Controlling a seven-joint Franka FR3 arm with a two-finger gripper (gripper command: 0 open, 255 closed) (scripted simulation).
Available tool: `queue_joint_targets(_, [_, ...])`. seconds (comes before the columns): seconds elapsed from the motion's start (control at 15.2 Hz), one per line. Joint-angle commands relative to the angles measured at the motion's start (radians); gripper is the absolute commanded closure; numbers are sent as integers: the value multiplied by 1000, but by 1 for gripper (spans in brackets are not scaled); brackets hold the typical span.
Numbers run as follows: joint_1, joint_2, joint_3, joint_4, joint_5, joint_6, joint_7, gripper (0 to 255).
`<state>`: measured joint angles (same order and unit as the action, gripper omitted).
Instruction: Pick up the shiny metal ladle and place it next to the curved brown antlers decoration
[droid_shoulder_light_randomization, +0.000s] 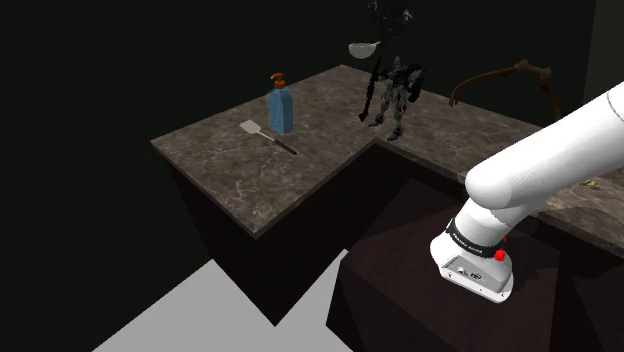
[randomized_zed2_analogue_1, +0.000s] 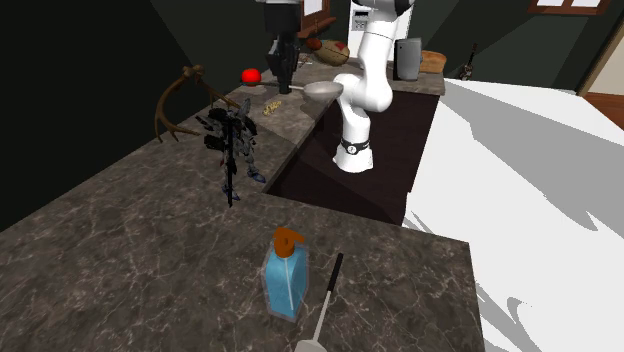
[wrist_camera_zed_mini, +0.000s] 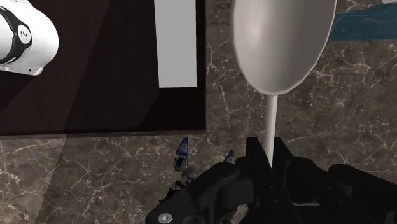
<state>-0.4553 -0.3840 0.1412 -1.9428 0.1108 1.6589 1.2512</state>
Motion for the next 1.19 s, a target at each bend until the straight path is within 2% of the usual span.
queue_joint_targets(0.0, [-11,-53,-33,-47,-2,-11,-45,255])
queue_joint_targets(0.53, [-61,-205,-172,-165,-50,-59,-218,255])
queue_joint_targets(1.12, [-126,-304,-342,-212,-145,-117,-419,255])
